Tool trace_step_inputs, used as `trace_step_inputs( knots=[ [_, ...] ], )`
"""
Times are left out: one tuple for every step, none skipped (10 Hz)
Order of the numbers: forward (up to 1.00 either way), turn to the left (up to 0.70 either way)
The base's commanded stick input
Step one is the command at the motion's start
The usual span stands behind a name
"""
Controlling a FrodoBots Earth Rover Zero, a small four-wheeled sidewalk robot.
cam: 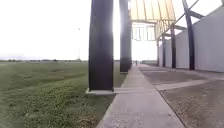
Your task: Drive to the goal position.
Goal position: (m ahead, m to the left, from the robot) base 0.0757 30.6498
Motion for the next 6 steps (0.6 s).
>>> trace_step_inputs(
  knots=[
    [0.06,0.00],
    [0.06,0.00],
    [0.06,0.00],
    [0.06,0.00],
    [0.06,0.00],
    [0.06,0.00]
  ],
)
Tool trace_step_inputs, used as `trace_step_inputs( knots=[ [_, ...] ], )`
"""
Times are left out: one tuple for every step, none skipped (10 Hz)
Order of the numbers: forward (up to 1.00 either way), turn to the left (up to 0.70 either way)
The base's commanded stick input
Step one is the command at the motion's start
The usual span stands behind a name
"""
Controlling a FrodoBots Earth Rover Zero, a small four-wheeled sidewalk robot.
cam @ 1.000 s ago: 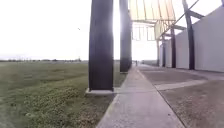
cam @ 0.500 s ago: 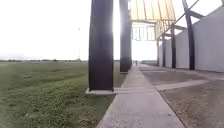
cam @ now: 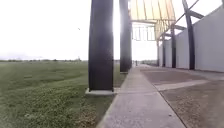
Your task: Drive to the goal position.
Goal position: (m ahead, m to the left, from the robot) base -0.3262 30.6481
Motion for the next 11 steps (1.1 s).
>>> trace_step_inputs(
  knots=[
    [0.06,0.00],
    [0.06,0.00],
    [0.06,0.00],
    [0.06,0.00],
    [0.06,0.00],
    [0.06,0.00],
    [0.06,0.00],
    [0.06,0.00],
    [-0.22,0.00],
    [-0.46,0.00],
    [-0.65,0.00]
  ],
)
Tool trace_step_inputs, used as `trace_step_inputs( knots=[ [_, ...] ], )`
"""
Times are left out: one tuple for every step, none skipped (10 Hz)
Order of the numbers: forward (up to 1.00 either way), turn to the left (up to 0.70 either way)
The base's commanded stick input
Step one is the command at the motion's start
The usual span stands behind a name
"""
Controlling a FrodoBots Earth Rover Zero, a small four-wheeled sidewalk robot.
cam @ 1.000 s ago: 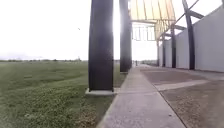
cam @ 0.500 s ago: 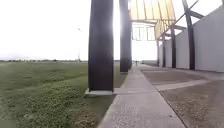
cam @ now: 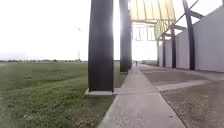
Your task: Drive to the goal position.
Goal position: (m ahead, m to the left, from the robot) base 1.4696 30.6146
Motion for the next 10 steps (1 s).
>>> trace_step_inputs(
  knots=[
    [-0.70,0.00],
    [-0.70,0.00],
    [-0.70,0.00],
    [-0.70,0.00],
    [-0.70,0.00],
    [-0.70,0.00],
    [-0.70,0.00],
    [-0.70,0.00],
    [-0.70,0.00],
    [-0.70,0.00]
  ],
)
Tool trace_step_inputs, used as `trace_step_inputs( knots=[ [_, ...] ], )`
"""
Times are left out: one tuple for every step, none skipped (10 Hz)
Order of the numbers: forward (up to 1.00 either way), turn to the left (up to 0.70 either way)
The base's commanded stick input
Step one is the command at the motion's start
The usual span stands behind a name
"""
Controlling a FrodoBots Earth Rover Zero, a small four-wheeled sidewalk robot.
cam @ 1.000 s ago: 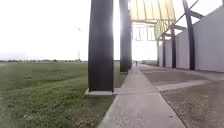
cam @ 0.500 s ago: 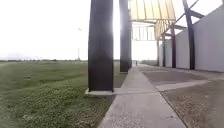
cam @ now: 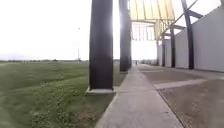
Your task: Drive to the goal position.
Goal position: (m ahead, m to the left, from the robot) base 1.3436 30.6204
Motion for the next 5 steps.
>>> trace_step_inputs(
  knots=[
    [-0.70,0.00],
    [-0.70,0.00],
    [-0.70,0.00],
    [-0.70,0.00],
    [-0.70,0.00]
  ],
)
